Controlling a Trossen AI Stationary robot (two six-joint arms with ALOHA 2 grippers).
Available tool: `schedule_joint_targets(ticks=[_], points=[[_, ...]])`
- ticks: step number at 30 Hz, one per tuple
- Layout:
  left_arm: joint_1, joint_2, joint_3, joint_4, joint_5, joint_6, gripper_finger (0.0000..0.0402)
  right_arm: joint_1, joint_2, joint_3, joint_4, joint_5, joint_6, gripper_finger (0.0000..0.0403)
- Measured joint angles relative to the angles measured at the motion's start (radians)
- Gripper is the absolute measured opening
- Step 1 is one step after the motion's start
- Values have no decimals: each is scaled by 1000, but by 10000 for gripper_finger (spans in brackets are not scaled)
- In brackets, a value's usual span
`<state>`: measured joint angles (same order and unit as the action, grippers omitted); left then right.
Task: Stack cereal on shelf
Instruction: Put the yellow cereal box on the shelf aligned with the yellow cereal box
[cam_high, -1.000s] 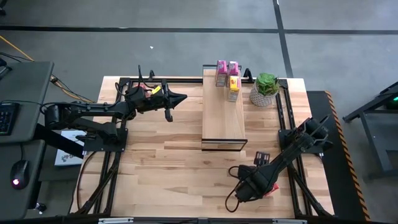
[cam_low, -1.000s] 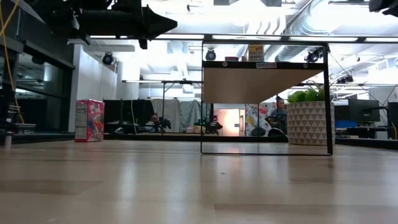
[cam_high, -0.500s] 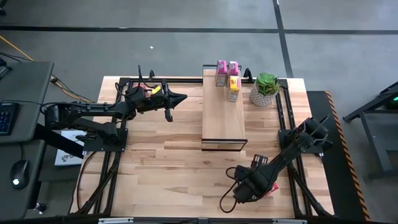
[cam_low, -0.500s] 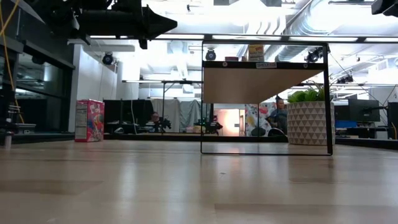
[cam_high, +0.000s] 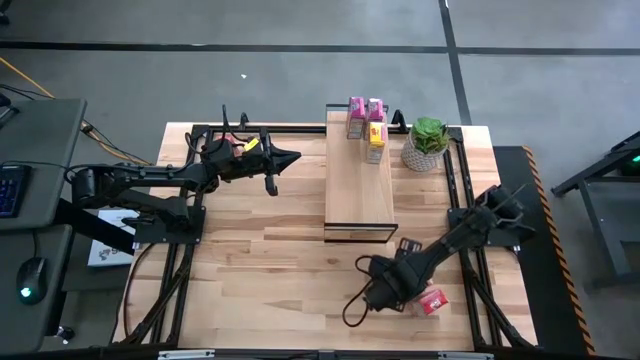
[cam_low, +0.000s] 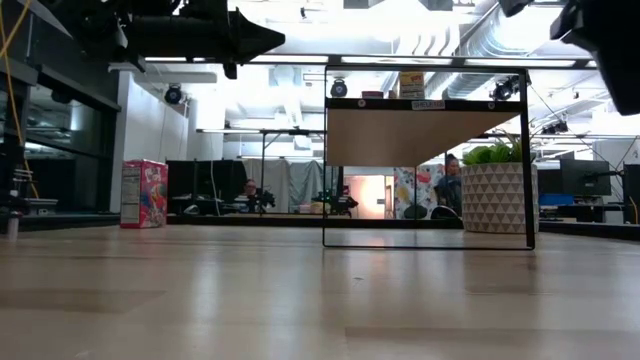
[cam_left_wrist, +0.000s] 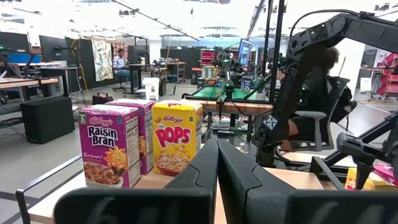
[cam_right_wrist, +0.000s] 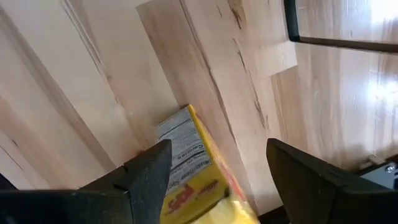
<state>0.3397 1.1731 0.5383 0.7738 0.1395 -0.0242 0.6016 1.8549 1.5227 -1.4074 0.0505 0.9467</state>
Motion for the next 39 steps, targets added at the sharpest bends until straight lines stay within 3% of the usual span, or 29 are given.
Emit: schedule_joint_targets(ticks=[11,19,26,39], points=[[0,0,0,0,0,2,0,-40,0,15,-2,-59,-12,254],[0,0,0,0,0,2,0,-40,-1,137,-4,22,-140,254],[0,0,0,-13,0,2,0,-2,-2,253,9,24,-160,254],[0,0,0,-13,0,1,0,236,-2,229,67,118,227,254]])
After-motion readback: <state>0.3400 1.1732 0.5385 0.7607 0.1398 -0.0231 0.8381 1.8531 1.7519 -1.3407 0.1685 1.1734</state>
